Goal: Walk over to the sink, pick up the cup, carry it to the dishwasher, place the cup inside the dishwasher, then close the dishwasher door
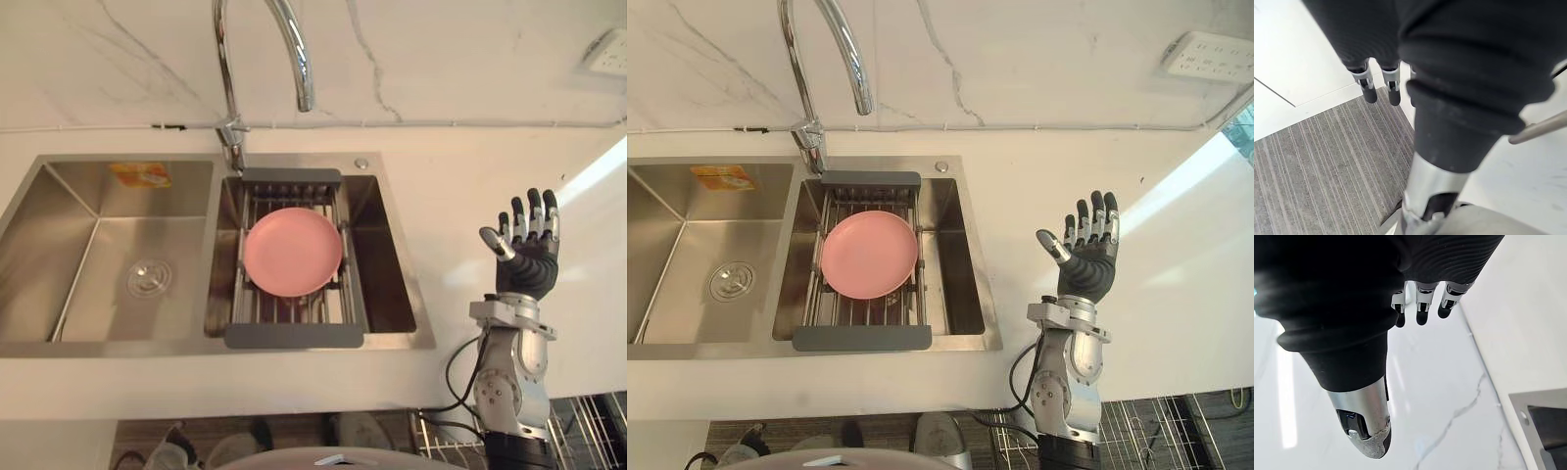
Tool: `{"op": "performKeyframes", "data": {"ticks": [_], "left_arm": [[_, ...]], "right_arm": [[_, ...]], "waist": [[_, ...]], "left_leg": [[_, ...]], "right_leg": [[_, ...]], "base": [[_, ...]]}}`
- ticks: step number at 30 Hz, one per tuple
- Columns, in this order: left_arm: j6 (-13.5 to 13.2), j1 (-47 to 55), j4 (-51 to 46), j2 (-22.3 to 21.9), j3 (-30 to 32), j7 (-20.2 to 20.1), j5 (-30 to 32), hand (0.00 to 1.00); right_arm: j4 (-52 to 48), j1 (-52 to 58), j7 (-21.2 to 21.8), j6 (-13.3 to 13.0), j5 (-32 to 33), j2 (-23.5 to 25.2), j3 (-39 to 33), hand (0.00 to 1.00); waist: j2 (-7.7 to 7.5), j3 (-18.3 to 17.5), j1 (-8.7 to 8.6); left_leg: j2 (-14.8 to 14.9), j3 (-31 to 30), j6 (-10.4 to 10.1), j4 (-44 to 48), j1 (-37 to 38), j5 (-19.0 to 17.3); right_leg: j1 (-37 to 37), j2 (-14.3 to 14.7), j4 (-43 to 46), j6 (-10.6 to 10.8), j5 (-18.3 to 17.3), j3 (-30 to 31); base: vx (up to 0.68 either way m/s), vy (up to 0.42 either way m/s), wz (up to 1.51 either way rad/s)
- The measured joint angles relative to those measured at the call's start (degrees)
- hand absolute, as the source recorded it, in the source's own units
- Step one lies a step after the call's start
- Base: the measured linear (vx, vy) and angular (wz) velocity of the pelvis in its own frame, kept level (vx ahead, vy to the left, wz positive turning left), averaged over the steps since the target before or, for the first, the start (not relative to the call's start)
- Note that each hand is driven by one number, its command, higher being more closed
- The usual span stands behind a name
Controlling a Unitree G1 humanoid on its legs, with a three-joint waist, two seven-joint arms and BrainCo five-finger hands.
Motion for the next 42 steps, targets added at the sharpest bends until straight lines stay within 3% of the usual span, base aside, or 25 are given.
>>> {"op": "performKeyframes", "data": {"ticks": [6, 9, 11, 16, 24, 34, 42], "left_arm": [[-0.1, 0.2, 0.0, 0.0, -0.1, 0.0, 0.0, 0.0], [-0.5, 0.3, 0.0, 0.0, -0.1, -0.1, 0.5, 0.0], [-0.7, 0.2, 0.0, 0.0, -0.1, -0.1, 1.4, 0.0], [-0.6, 0.2, 0.0, 0.0, -0.2, -1.3, 3.4, 0.0], [-0.6, 0.1, 0.1, 0.7, -0.9, -2.7, 4.3, 0.0], [-0.4, 0.0, 0.1, 1.6, -3.6, -4.2, 4.3, 0.0], [-0.5, -0.2, 0.0, 1.7, -5.1, -4.4, 4.3, 0.0]], "right_arm": [[-0.6, 1.2, 6.9, 1.0, -2.4, 0.0, 1.3, 0.0], [-1.0, 1.4, 9.5, 1.8, -8.7, -1.3, 2.5, 0.0], [-2.6, 1.4, 11.9, 2.4, -15.1, -4.3, 4.1, 0.0], [-3.2, -1.0, 15.4, 3.0, -24.3, -10.2, 5.8, 0.0], [-4.1, -7.2, 16.6, 6.1, -38.4, -15.7, 11.6, 0.0], [-4.7, -8.9, 23.1, 6.0, -49.4, -20.9, 19.5, 0.0], [-0.9, -10.2, 20.1, 4.9, -59.7, -20.9, 24.4, 0.0]], "waist": [[0.15, 0.0, 0.18], [0.19, 0.0, 0.23], [0.27, -0.1, 0.44], [0.27, -0.1, 1.29], [0.27, -0.1, 1.43], [0.68, -0.9, 1.62], [0.8, -1.5, 2.5]], "left_leg": [[-0.8, -1.5, 0.0, -1.6, -0.2, 0.5], [-0.9, -2.3, 0.3, -1.9, -0.5, 1.2], [-1.0, -2.9, 0.4, -2.4, -0.5, 1.7], [-1.1, -3.0, 0.4, -3.6, -0.1, 2.6], [-1.1, -3.0, 0.4, -3.2, 0.0, 2.6], [-1.0, -3.0, 0.4, -3.2, -0.5, 2.6], [-0.9, -3.0, 0.4, -2.2, -1.2, 2.6]], "right_leg": [[0.6, -0.6, -0.9, 0.2, 0.4, -0.6], [0.7, -0.8, -0.9, 0.3, 0.4, -1.4], [0.7, -0.9, -1.0, 0.3, 0.4, -1.8], [0.7, -0.8, -1.3, 0.3, 0.5, -2.0], [1.5, -0.7, -2.6, 0.3, 1.3, -1.9], [1.5, -0.5, -3.3, 0.1, 1.8, -1.8], [2.0, 0.0, -4.9, 0.2, 2.8, -2.0]], "base": [[-0.06, 0.021, 0.12], [-0.02, 0.002, 0.13], [0.01, -0.002, 0.1], [0.02, 0.002, 0.02], [0.0, 0.001, 0.0], [-0.02, 0.002, 0.0], [0.0, 0.0, 0.0]]}}
